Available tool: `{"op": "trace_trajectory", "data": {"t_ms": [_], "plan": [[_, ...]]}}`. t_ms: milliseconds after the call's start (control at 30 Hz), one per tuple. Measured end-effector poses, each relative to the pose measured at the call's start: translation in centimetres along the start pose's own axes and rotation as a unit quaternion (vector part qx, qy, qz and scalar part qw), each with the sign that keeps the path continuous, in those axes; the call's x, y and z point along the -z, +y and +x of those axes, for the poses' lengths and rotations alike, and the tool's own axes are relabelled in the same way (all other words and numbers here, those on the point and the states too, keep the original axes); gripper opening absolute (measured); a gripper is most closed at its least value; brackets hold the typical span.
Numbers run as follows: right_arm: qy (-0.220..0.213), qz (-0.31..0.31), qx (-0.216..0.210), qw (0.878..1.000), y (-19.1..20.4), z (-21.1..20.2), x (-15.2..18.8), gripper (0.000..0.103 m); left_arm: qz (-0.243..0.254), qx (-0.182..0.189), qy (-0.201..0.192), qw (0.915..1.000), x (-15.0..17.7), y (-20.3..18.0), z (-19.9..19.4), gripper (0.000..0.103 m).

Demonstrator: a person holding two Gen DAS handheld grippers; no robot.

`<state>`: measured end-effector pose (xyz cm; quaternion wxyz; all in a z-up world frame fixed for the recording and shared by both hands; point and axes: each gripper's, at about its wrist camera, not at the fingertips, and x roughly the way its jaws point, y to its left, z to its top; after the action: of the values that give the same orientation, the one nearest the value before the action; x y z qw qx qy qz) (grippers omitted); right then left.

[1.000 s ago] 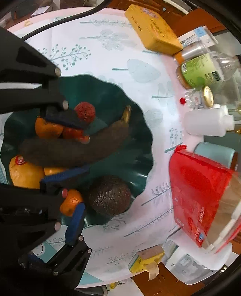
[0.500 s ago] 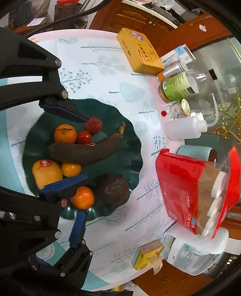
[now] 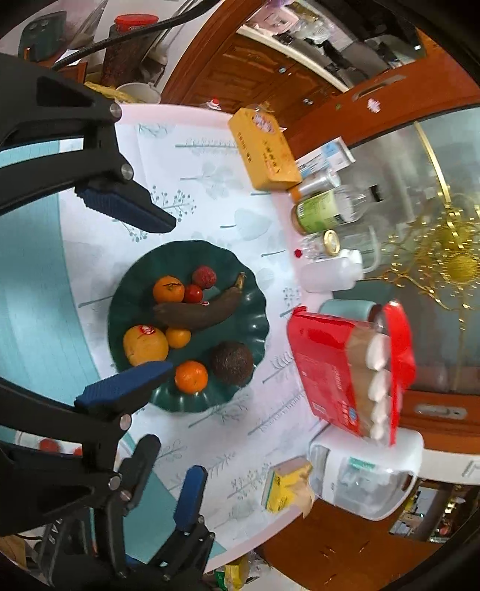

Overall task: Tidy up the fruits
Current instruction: 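Move the left tool to the red lychee while the right tool approaches a tomato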

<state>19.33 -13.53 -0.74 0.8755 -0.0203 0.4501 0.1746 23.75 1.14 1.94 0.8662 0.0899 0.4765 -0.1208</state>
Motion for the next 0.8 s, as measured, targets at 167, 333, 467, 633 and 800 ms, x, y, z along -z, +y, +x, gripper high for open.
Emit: {"op": "trace_trajectory", "data": {"t_ms": [167, 333, 467, 633, 800], "plan": [[-0.024, -0.012, 0.021, 0.999, 1.3, -4.6, 0.9, 0.051, 0.014, 0.006, -0.028, 0.9995, 2.0, -1.1, -4.6, 0.077], [-0.029, -0.021, 0.053, 0.998, 1.6, -7.6, 3.5, 0.051, 0.045, 0.006, -0.043, 0.9980, 5.0, -3.5, -7.4, 0.082], [-0.015, -0.012, 0.069, 0.997, 0.7, -8.6, 6.2, 0.051, 0.075, 0.006, -0.044, 0.9962, 7.8, -6.0, -8.0, 0.082], [0.007, -0.008, 0.071, 0.997, -1.0, -8.3, 9.4, 0.051, 0.083, -0.005, -0.032, 0.9960, 11.0, -8.8, -7.1, 0.082], [0.033, -0.014, 0.046, 0.998, -3.2, -6.8, 11.6, 0.051, 0.026, 0.009, 0.014, 0.9995, 13.9, -10.9, -3.8, 0.082]]}}
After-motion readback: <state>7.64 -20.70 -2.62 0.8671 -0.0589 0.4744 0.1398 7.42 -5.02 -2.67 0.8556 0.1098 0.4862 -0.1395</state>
